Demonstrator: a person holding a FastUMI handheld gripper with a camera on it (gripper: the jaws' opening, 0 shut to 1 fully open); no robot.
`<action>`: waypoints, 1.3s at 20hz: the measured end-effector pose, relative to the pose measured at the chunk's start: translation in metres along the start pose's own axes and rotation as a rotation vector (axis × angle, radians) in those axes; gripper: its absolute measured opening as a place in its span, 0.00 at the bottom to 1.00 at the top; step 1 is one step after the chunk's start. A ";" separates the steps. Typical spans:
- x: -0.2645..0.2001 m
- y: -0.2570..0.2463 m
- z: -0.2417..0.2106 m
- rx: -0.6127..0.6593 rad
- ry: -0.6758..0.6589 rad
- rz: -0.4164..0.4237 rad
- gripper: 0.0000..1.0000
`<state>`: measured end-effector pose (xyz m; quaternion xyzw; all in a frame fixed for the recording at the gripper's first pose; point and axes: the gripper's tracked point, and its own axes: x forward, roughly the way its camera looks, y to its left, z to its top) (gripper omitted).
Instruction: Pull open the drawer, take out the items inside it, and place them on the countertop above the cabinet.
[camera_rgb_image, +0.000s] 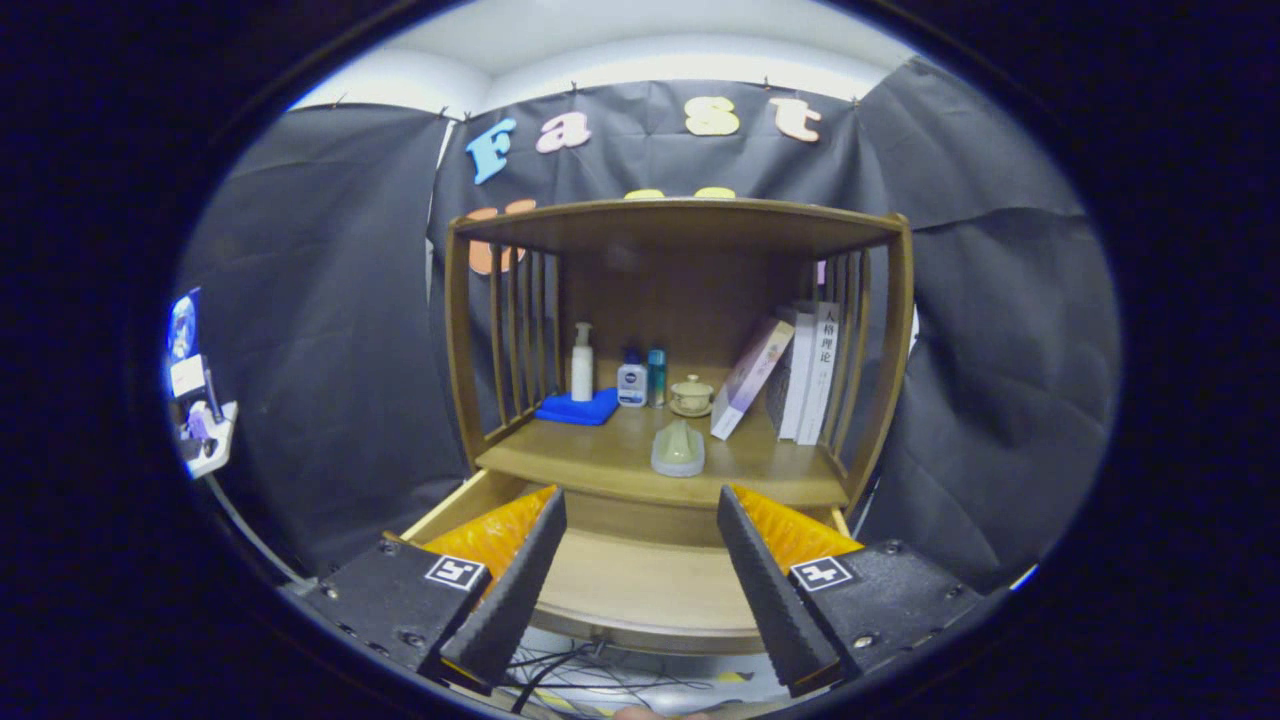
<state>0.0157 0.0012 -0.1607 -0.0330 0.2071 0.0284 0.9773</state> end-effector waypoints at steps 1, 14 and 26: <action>-0.002 0.005 -0.010 0.002 -0.018 0.011 0.97; -0.007 0.029 -0.134 -0.070 -0.064 -0.021 0.98; 0.026 0.025 -0.238 -0.020 0.079 -0.062 0.98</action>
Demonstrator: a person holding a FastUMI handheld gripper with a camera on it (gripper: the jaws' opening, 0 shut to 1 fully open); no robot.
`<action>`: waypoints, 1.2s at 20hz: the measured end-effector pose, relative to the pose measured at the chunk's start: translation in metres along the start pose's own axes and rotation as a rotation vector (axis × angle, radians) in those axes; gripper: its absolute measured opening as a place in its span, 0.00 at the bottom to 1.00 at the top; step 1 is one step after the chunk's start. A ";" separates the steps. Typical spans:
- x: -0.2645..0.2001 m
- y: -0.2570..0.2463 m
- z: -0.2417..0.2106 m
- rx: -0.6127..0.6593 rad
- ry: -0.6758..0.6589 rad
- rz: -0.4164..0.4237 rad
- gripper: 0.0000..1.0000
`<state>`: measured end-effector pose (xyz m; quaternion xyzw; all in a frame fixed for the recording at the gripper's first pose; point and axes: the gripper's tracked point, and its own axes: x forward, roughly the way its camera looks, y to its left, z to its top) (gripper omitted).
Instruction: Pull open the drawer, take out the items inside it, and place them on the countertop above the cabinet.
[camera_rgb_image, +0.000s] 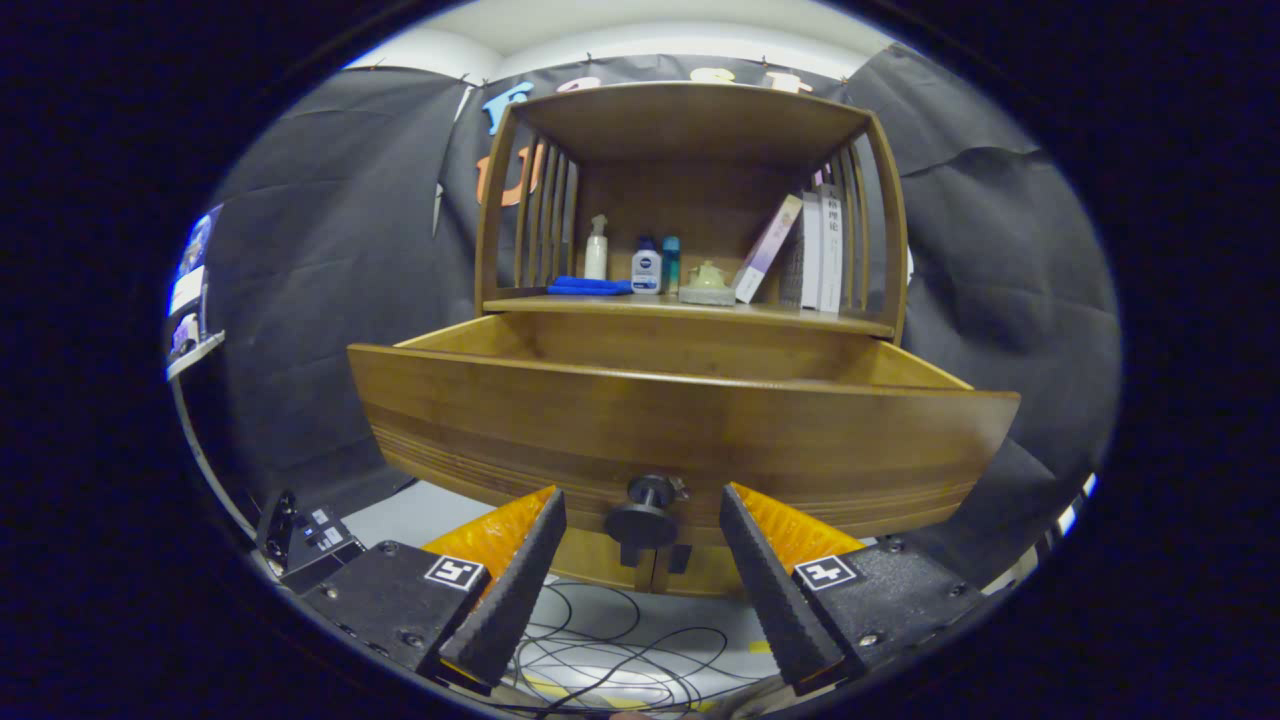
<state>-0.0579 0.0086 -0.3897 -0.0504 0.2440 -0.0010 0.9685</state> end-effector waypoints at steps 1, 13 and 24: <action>0.004 -0.001 0.000 0.001 -0.004 -0.010 0.98; 0.022 -0.006 0.010 0.002 -0.044 -0.113 0.97; 0.038 -0.012 0.017 -0.004 -0.043 -0.152 0.97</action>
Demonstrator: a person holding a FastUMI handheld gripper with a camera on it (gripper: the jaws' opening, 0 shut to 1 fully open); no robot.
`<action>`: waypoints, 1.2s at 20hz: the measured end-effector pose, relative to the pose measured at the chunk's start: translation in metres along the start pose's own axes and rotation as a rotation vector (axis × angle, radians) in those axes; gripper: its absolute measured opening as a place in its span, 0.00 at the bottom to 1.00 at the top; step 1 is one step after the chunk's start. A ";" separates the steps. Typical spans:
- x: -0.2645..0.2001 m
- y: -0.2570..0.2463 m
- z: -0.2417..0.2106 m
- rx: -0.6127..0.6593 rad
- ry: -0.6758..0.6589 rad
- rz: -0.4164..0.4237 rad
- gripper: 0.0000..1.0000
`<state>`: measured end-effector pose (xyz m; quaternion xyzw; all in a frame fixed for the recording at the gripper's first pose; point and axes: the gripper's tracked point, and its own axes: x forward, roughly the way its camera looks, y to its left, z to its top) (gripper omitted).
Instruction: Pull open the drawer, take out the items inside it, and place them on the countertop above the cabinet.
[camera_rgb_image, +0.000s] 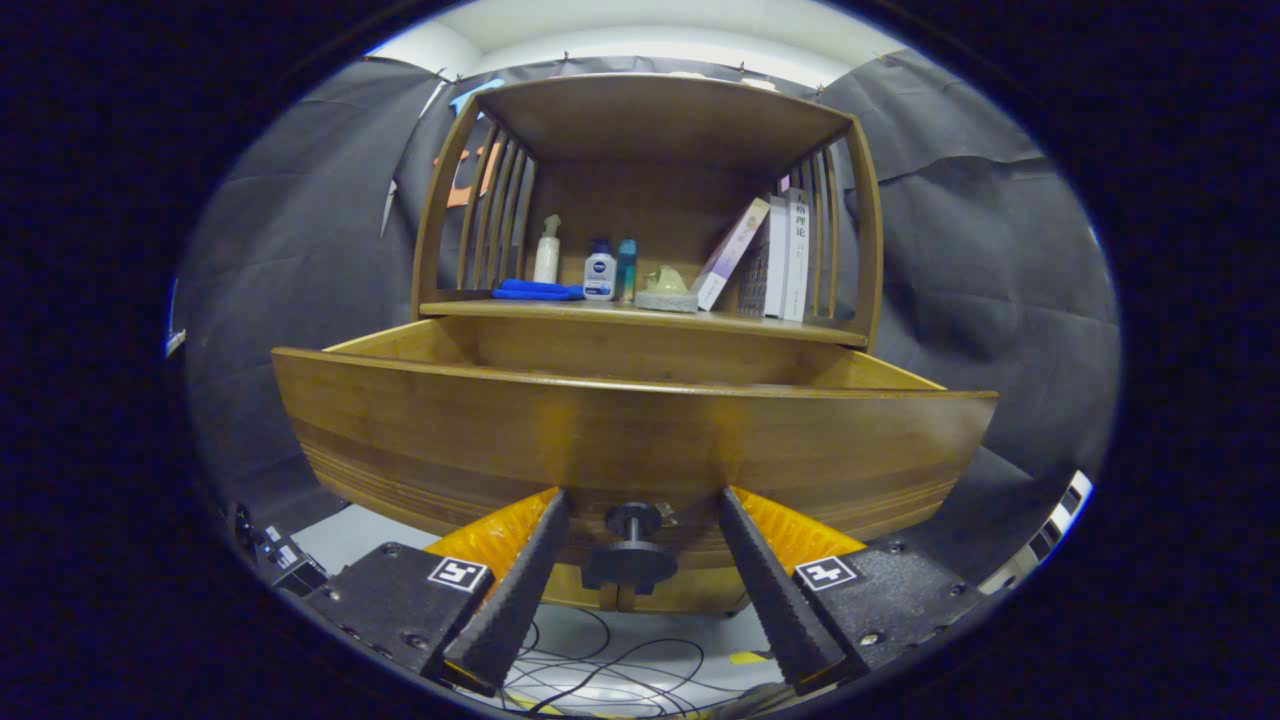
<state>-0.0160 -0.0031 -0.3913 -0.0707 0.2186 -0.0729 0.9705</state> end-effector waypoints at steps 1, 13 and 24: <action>0.002 0.000 0.000 0.001 0.004 -0.001 0.97; 0.055 0.003 0.026 -0.027 0.025 0.002 0.98; 0.115 0.005 0.040 -0.057 0.068 -0.021 0.99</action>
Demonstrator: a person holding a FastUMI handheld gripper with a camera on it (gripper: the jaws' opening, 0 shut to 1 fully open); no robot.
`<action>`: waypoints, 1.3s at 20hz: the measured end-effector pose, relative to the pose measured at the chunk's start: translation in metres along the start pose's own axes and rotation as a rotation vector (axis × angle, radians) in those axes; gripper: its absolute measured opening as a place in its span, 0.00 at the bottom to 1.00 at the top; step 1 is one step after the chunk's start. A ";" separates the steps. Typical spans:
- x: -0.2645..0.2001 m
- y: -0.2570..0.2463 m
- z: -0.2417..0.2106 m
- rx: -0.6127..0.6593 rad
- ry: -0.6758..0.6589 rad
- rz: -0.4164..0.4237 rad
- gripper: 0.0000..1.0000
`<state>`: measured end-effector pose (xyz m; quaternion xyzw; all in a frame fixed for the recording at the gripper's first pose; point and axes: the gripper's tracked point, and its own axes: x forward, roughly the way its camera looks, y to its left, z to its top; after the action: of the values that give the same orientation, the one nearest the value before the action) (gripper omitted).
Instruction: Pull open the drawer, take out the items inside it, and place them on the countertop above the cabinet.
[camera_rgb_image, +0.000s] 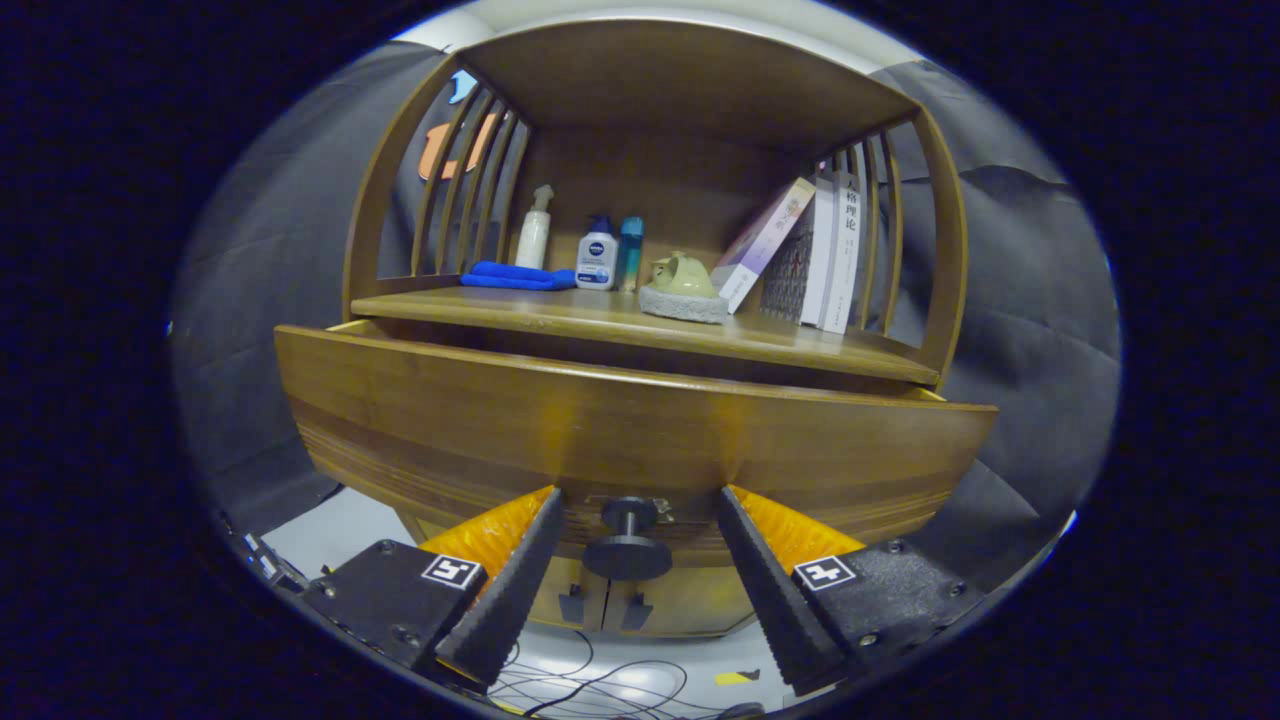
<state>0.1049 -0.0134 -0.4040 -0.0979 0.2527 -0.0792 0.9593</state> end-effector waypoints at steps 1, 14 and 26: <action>0.006 0.001 0.001 -0.004 0.001 -0.005 0.99; 0.059 0.002 0.016 -0.062 0.010 -0.052 0.99; 0.008 -0.003 0.041 -0.045 -0.013 0.023 1.00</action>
<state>0.1315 -0.0121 -0.3719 -0.1170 0.2494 -0.0618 0.9593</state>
